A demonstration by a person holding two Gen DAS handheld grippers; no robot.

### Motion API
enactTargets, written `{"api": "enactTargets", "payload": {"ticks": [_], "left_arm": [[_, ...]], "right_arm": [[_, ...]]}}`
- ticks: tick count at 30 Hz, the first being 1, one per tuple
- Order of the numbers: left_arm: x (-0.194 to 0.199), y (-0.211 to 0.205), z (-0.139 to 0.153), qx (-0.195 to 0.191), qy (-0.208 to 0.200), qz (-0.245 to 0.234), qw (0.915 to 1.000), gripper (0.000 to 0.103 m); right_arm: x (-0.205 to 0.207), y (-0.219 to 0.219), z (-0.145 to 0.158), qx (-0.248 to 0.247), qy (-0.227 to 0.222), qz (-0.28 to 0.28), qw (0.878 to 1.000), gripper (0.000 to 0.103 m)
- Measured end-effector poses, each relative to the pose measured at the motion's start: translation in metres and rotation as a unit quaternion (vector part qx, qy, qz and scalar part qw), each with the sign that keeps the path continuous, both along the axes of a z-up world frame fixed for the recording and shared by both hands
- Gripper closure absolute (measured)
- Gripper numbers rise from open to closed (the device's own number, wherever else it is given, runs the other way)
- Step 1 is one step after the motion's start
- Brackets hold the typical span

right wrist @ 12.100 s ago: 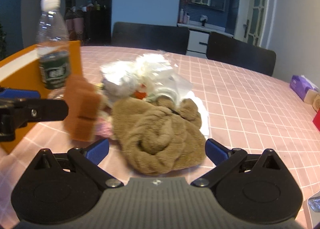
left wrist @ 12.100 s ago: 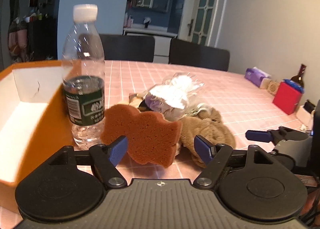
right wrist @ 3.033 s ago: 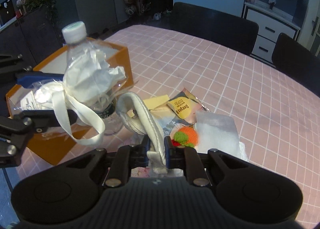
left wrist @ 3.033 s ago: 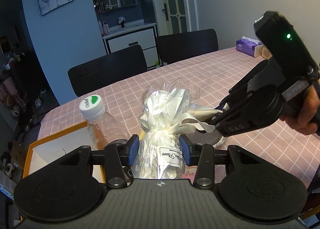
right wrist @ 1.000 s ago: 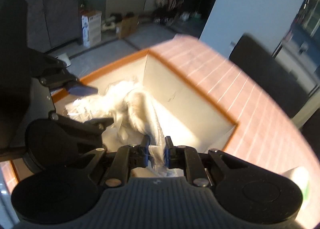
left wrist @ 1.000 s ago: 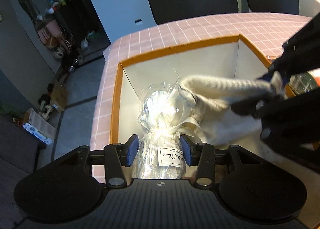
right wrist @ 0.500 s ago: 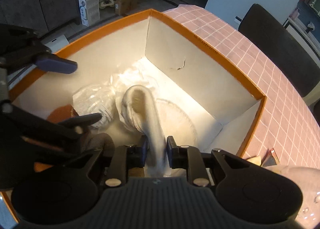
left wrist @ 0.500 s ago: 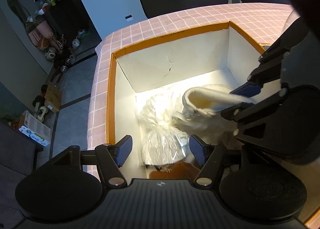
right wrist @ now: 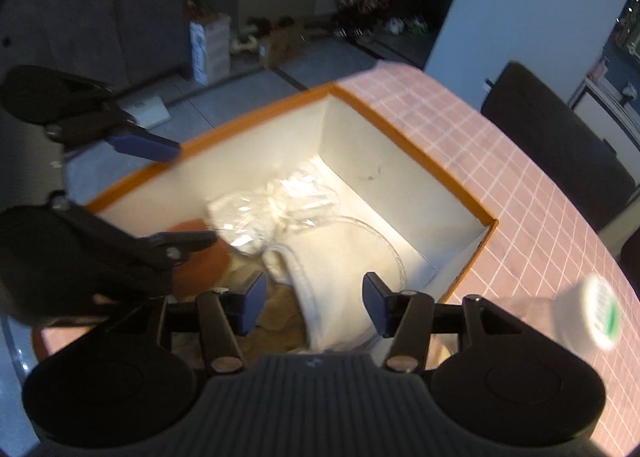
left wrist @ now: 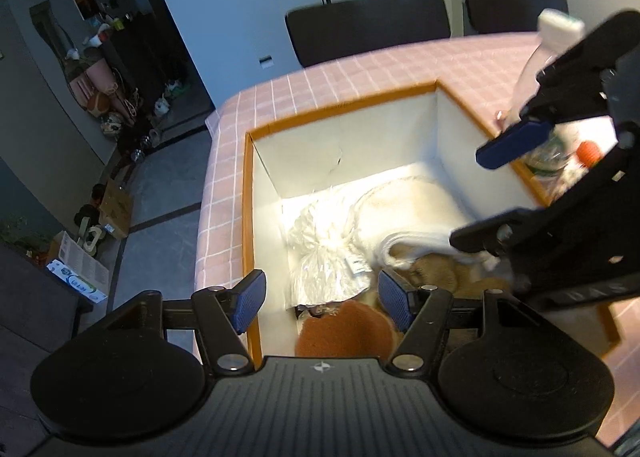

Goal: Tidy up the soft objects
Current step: 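Move both tools back to the table toward the crocheted items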

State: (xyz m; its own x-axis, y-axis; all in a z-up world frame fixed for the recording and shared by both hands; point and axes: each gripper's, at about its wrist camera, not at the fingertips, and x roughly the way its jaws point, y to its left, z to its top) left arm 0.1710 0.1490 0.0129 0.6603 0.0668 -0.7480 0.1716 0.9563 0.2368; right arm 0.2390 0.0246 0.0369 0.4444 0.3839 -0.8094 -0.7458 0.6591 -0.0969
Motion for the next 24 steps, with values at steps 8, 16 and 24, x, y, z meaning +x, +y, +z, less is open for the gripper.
{"api": "enactTargets", "payload": {"ticks": [8, 16, 24], "left_arm": [[-0.053, -0.029, 0.035, -0.027, -0.096, -0.032, 0.9945, 0.033], [-0.078, -0.088, 0.041, -0.093, -0.145, -0.111, 0.9788, 0.037], [-0.061, -0.154, 0.022, -0.118, -0.129, -0.184, 0.9672, 0.037]], "right_arm": [[-0.057, -0.059, 0.044, 0.065, -0.061, 0.009, 0.996, 0.034], [-0.084, -0.143, 0.054, 0.097, -0.080, -0.037, 0.991, 0.031], [-0.080, -0.225, 0.034, 0.110, -0.069, -0.124, 0.984, 0.030]]}}
